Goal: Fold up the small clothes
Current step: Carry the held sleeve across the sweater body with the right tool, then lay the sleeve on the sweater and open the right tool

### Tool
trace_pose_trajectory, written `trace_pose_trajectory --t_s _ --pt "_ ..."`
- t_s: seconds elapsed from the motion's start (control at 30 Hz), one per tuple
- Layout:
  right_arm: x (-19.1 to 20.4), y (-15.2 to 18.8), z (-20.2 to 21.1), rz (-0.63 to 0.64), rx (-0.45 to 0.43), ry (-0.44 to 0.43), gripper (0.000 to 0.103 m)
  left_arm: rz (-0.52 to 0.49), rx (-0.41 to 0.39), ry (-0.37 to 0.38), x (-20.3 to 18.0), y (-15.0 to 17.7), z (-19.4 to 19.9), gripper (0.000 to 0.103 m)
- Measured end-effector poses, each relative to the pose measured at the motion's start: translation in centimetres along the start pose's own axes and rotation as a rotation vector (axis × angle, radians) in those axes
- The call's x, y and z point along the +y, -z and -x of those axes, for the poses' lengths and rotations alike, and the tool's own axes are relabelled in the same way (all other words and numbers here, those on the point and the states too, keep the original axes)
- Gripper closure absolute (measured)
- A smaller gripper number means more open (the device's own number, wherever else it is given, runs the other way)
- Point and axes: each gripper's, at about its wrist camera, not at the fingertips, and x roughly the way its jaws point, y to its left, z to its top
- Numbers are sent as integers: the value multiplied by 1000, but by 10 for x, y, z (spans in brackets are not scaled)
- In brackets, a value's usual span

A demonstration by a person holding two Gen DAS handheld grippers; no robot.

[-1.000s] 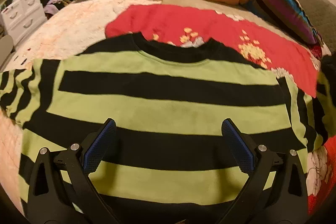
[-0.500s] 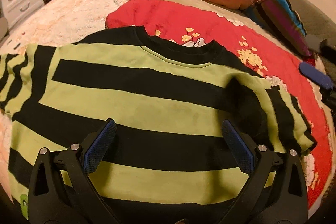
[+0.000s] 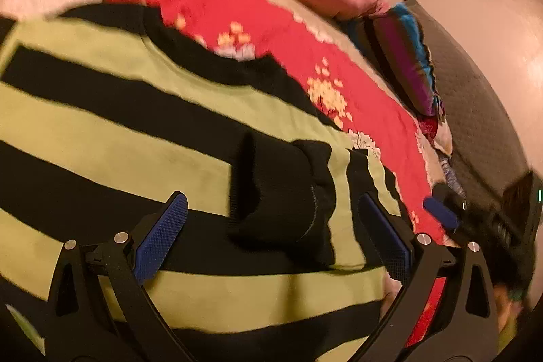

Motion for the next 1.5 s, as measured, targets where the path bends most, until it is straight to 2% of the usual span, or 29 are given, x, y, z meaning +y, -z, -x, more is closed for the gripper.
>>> trace_pose_trajectory --t_s 0.07,0.1,0.13,0.17,0.23,0.27,0.33,0.37,0.4,0.57,0.63,0.7,0.77,0.83,1.0,1.1,1.17,1.2,1.37,1.47,1.5 --pt "-5 2 4 0 -5 12 38 44 55 -12 -2 0 -19 12" --pt "-9 3 7 -4 -9 19 38 34 67 -46 -7 1 -25 13" --pt "-10 3 7 -7 -9 19 38 -8 65 -99 -17 1 -31 30" --pt "-12 4 8 -12 -12 19 38 -35 63 -122 -22 2 -35 60" --pt "-15 4 8 -18 -8 21 38 -47 67 -142 -26 0 -40 65" --pt "-16 5 7 -20 -7 24 38 -56 64 -135 -26 0 -40 78" --pt "-15 5 7 -22 -3 18 38 -89 53 -115 -25 -2 -35 86" --pt "-15 6 6 -24 -1 17 38 -95 45 -107 -25 -4 -29 87" --pt "-14 8 5 -25 2 18 38 -108 21 -105 -25 -6 -21 87" --pt "-1 13 0 4 22 -4 38 -200 -192 -220 -22 -26 37 87" --pt "8 17 -4 23 36 -16 38 -228 -274 -295 -15 -33 59 87" --pt "20 20 -10 52 51 -26 38 -236 -310 -358 -6 -37 69 87" --pt "31 24 -17 78 66 -31 38 -211 -315 -424 13 -43 71 87" --pt "39 27 -21 103 71 -29 38 -179 -286 -462 29 -46 66 87" --pt "63 33 -33 190 76 4 38 -127 -220 -480 54 -46 57 83" --pt "72 35 -39 226 73 16 38 -135 -211 -508 53 -45 56 73" --pt "79 35 -43 251 70 23 38 -133 -210 -540 55 -44 56 58" --pt "82 35 -46 262 69 25 38 -132 -211 -551 57 -44 57 57" --pt "92 35 -54 280 75 31 38 -120 -279 -637 65 -44 76 40" --pt "95 35 -58 296 73 32 38 -175 -338 -710 55 -45 86 40" --pt "96 35 -59 298 73 33 38 -197 -358 -696 49 -44 89 40"
